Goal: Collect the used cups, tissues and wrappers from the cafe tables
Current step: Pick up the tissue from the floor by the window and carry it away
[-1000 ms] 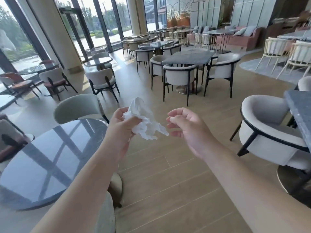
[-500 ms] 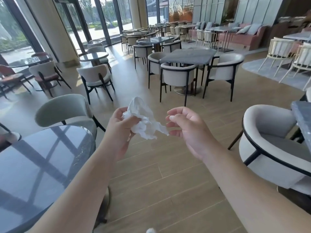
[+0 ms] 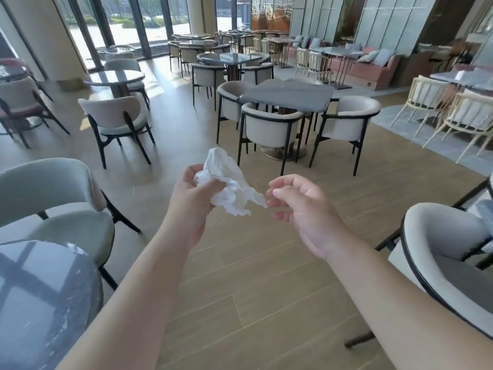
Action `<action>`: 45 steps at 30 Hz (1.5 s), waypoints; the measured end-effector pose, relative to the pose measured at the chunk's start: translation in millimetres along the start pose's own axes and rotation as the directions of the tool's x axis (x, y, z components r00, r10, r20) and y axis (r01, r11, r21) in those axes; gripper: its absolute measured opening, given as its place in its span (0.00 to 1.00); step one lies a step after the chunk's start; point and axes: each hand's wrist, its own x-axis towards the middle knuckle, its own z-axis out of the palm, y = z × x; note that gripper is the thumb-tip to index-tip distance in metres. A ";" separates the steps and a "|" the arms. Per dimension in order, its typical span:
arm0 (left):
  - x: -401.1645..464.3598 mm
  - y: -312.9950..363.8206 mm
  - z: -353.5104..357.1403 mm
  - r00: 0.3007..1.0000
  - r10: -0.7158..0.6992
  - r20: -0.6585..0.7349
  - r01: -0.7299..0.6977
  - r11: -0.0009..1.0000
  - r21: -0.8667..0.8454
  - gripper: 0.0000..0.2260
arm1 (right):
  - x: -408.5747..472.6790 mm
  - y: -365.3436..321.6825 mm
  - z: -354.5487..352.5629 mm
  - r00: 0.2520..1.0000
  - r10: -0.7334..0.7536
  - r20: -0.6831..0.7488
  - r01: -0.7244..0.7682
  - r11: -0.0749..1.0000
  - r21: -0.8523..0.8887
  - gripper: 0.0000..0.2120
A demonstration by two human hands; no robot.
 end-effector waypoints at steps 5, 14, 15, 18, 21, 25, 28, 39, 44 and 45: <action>97.7 16.5 -14.3 0.999 0.022 0.039 -0.022 1.000 -0.001 0.17 | 95.4 -17.9 19.5 0.998 -0.066 -0.015 0.066 0.998 -0.026 0.07; 211.9 24.6 -31.8 0.998 0.039 0.041 -0.040 0.999 0.019 0.16 | 221.5 -17.3 35.1 0.995 -0.102 0.008 0.103 0.994 -0.035 0.06; 225.2 23.4 -33.1 0.999 0.038 0.036 -0.039 0.999 0.022 0.16 | 236.3 -14.6 36.3 0.995 -0.100 0.014 0.100 0.995 -0.031 0.06; 267.7 16.7 -35.4 0.999 0.032 0.021 -0.033 0.999 0.035 0.17 | 283.8 -4.6 34.3 0.996 -0.091 0.015 0.091 0.996 -0.016 0.05; 315.7 10.9 -34.9 0.999 0.032 -0.006 -0.032 0.998 0.061 0.18 | 340.3 0.6 29.1 0.997 -0.079 0.025 0.079 0.997 0.009 0.05; 391.2 12.7 -24.1 0.996 0.069 -0.051 -0.063 0.992 0.114 0.24 | 426.8 4.1 17.3 0.994 -0.075 0.074 0.070 0.996 0.063 0.05; 453.5 19.9 -7.7 0.993 0.087 -0.076 -0.076 0.987 0.140 0.25 | 492.4 -3.5 3.0 0.993 -0.070 0.094 0.061 0.994 0.092 0.05; 618.6 8.8 39.6 0.994 0.083 -0.077 -0.073 0.990 0.123 0.18 | 654.7 -9.9 -31.4 0.984 -0.061 0.166 0.044 0.994 0.105 0.09; 671.8 -0.2 25.0 0.991 0.091 -0.093 -0.081 0.991 0.109 0.19 | 713.2 -4.1 -21.8 0.984 -0.046 0.173 0.028 0.994 0.103 0.09; 681.8 -3.0 18.9 0.990 0.091 -0.106 -0.080 0.991 0.104 0.20 | 724.3 -1.5 -16.4 0.983 -0.039 0.178 0.020 0.994 0.104 0.09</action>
